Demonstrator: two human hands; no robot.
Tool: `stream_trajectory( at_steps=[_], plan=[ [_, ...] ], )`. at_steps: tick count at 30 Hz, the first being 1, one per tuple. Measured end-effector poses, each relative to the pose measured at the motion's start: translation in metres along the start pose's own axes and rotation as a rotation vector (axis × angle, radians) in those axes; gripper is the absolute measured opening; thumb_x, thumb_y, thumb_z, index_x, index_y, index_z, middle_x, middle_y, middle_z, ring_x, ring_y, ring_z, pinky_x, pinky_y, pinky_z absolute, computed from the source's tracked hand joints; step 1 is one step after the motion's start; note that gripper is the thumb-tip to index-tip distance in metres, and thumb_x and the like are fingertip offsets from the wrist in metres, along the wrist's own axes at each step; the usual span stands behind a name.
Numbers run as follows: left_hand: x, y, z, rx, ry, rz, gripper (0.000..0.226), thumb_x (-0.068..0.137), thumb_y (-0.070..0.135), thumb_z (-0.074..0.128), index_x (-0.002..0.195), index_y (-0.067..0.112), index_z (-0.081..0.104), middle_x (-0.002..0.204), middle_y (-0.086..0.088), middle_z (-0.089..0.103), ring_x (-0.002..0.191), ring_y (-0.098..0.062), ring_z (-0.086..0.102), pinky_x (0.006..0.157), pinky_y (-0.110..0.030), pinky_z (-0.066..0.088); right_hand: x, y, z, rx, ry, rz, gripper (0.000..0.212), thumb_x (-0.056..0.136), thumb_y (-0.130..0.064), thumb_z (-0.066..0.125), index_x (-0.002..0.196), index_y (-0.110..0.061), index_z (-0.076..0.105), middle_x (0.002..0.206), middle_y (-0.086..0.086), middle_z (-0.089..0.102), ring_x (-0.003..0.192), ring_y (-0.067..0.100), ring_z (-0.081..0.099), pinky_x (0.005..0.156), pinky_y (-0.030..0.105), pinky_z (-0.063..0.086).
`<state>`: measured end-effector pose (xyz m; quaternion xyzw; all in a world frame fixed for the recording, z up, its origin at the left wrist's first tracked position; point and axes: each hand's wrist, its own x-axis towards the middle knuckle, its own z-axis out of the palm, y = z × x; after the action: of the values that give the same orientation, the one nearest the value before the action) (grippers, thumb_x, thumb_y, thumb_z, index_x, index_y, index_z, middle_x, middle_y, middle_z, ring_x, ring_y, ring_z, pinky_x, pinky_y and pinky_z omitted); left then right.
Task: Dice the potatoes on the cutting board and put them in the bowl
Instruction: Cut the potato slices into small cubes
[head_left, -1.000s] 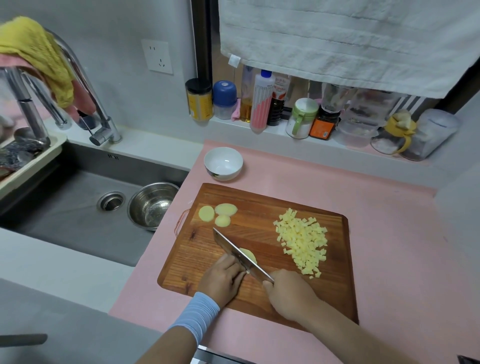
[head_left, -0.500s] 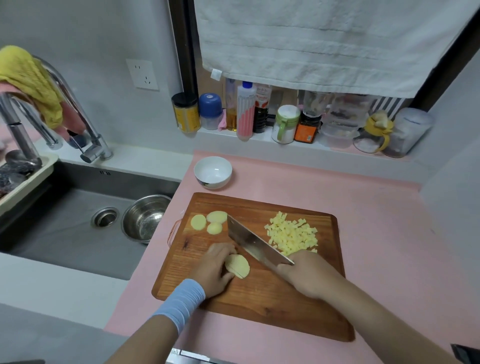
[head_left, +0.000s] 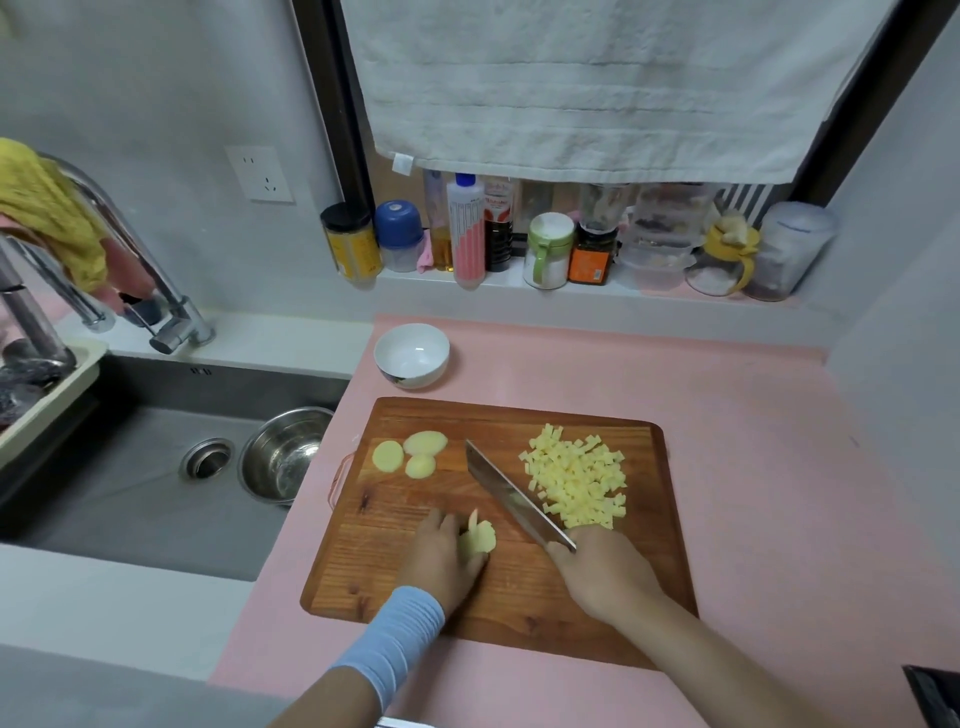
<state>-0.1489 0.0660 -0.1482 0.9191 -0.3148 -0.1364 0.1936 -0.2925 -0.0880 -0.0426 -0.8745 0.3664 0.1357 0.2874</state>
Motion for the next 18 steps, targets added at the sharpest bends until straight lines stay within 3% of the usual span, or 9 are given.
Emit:
stream_trajectory(
  at_steps=[5,8,10,13,16,18],
  plan=[
    [-0.009,0.007,0.008,-0.034,0.089,-0.056,0.049,0.087,0.047,0.063,0.124,0.017,0.053,0.124,-0.001,0.047,0.116,-0.02,0.047,0.106,-0.029,0.038,0.002,0.0,0.013,-0.045,0.007,-0.02,0.031,0.103,-0.045,0.044,0.082,-0.028,0.059,0.077,-0.011,0.061,0.075,0.015,0.06,0.06,0.029,0.042],
    [-0.006,-0.005,0.001,-0.094,0.187,-0.015,0.046,0.084,0.046,0.065,0.12,0.02,0.056,0.115,0.001,0.051,0.106,-0.019,0.049,0.097,-0.036,0.046,0.002,-0.001,0.018,-0.023,0.008,-0.014,0.029,0.103,-0.045,0.045,0.094,-0.028,0.067,0.082,-0.01,0.065,0.081,0.016,0.064,0.067,0.03,0.049],
    [0.002,-0.014,-0.003,-0.077,0.238,0.109,0.034,0.086,0.031,0.062,0.119,0.022,0.063,0.11,0.002,0.057,0.1,-0.021,0.051,0.091,-0.041,0.049,0.003,-0.001,0.019,-0.008,0.01,-0.005,0.031,0.102,-0.046,0.045,0.098,-0.027,0.069,0.085,-0.01,0.068,0.085,0.017,0.066,0.072,0.031,0.052],
    [0.021,-0.016,-0.014,-0.053,0.098,0.26,0.039,0.089,0.014,0.059,0.125,0.027,0.066,0.117,0.007,0.063,0.104,-0.02,0.052,0.092,-0.039,0.048,0.005,0.0,0.017,0.009,0.007,0.011,0.032,0.102,-0.046,0.045,0.093,-0.025,0.068,0.083,-0.009,0.067,0.084,0.017,0.066,0.076,0.033,0.055],
    [0.035,-0.012,-0.021,0.047,-0.121,0.298,0.034,0.095,0.025,0.058,0.127,0.033,0.065,0.125,0.011,0.059,0.117,-0.014,0.046,0.099,-0.034,0.044,0.006,0.0,0.017,0.008,-0.001,0.02,0.033,0.102,-0.046,0.045,0.084,-0.025,0.065,0.08,-0.009,0.066,0.081,0.016,0.066,0.074,0.032,0.054],
    [0.042,-0.012,-0.022,0.049,-0.17,0.291,0.031,0.096,0.027,0.059,0.126,0.029,0.067,0.127,0.007,0.06,0.121,-0.015,0.048,0.102,-0.029,0.041,0.006,0.0,0.017,0.005,-0.001,0.017,0.034,0.102,-0.045,0.045,0.077,-0.027,0.06,0.077,-0.01,0.066,0.078,0.015,0.065,0.07,0.031,0.052]
  ],
)
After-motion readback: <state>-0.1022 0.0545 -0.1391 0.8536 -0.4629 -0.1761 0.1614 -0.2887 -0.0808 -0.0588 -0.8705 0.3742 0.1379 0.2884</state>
